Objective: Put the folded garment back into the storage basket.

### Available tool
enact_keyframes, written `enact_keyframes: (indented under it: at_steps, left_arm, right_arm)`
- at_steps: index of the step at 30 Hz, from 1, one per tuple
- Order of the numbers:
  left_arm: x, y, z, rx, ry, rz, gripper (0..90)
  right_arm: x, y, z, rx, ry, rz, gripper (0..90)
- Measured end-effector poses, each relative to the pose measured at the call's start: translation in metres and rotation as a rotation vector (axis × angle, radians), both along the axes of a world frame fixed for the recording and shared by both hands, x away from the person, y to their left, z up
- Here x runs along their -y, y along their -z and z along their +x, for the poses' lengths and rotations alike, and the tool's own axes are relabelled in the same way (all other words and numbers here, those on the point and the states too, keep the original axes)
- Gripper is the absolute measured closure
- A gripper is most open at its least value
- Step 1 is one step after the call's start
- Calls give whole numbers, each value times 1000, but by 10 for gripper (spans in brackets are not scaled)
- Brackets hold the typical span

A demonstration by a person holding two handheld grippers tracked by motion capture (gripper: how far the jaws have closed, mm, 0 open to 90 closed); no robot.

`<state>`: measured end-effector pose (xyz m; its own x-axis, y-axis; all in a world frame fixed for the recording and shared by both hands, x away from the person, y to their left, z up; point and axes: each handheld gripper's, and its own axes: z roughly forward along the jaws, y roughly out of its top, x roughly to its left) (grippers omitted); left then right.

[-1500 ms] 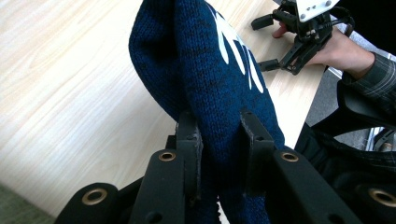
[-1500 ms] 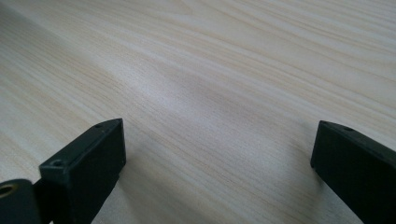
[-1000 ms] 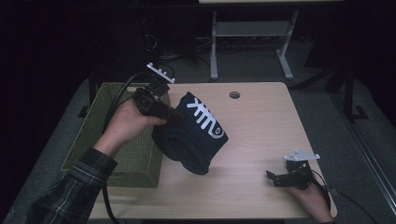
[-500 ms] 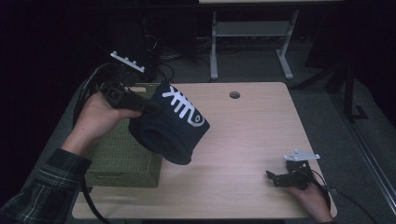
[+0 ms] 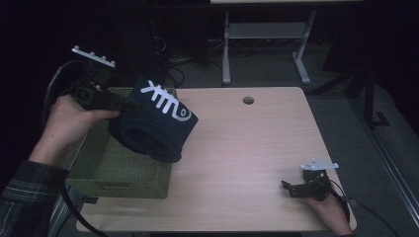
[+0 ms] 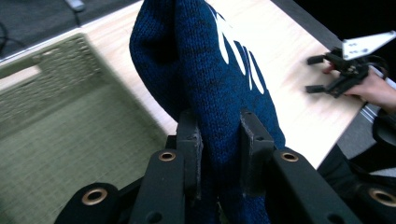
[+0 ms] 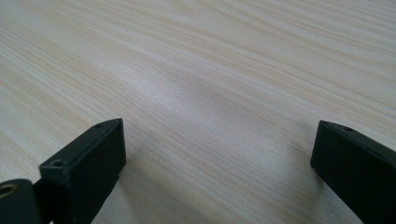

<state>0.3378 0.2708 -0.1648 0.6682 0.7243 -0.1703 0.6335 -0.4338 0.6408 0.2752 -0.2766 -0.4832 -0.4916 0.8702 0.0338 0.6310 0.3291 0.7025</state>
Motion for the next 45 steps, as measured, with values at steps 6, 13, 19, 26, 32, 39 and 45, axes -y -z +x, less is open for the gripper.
enact_keyframes:
  at_steps: [6,13,19,26,32,39,45]
  left_arm:
    - [-21,0,-3,16,-52,-5,735]
    - [-40,8,-1,26,-118,0,736]
    - [-54,26,4,4,-167,-22,736]
    - [-59,42,8,-4,-200,6,735]
    - [-66,55,12,-24,-224,12,736]
    - [-71,69,16,-46,-246,15,736]
    - [-67,82,20,-65,-243,11,735]
  right_arm:
    - [0,0,0,0,0,0,29]
    - [0,0,0,0,0,0,29]
    - [0,0,0,0,1,0,29]
    - [0,0,0,0,1,0,29]
    - [0,0,0,-1,1,1,29]
    - [0,0,0,0,1,0,29]
    - [0,0,0,0,1,0,29]
